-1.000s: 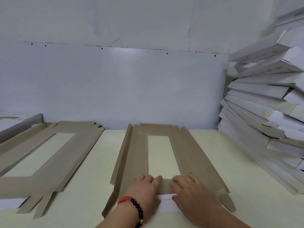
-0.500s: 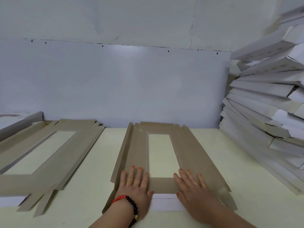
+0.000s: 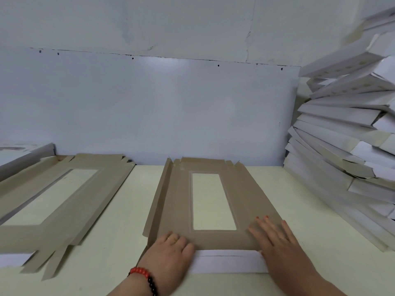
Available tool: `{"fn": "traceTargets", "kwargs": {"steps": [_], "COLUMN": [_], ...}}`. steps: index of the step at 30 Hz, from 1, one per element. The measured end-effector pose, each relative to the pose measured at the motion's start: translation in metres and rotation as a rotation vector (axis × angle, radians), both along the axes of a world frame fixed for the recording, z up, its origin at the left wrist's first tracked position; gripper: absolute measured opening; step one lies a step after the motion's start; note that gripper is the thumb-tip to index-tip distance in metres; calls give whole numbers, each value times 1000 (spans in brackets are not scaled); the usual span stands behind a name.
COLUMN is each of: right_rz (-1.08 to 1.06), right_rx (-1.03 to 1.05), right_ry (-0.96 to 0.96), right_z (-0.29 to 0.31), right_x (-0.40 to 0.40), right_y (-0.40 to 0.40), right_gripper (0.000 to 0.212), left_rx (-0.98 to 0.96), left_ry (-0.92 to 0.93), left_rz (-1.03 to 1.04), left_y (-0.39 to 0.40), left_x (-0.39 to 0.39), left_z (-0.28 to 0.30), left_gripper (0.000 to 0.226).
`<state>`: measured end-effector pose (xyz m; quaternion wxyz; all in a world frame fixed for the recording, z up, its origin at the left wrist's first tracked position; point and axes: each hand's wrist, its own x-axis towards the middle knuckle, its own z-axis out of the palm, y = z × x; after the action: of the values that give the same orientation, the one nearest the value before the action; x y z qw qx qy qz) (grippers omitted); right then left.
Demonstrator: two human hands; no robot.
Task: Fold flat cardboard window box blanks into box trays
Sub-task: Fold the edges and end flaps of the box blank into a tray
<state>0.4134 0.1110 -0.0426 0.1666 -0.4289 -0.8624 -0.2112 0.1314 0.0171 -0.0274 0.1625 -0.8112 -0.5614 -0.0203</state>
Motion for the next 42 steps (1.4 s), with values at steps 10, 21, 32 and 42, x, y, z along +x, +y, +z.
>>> {"fn": "traceTargets", "kwargs": {"steps": [10, 21, 32, 42], "right_rz": [345, 289, 108, -142], "right_rx": [-199, -7, -377, -627], "right_ry": [-155, -158, -193, -211], "right_z": [12, 11, 0, -10], "right_x": [-3, -50, -93, -48], "right_y": [-6, 13, 9, 46], "right_gripper": [39, 27, 62, 60], "left_rx": [-123, -189, -332, -418], "left_ry": [-85, -162, -237, -171], "left_rz": [-97, 183, 398, 494], "left_y": [5, 32, 55, 60], "left_x": [-15, 18, 30, 21], "left_z": [3, 1, -22, -26], "left_gripper": [37, 37, 59, 68]}}
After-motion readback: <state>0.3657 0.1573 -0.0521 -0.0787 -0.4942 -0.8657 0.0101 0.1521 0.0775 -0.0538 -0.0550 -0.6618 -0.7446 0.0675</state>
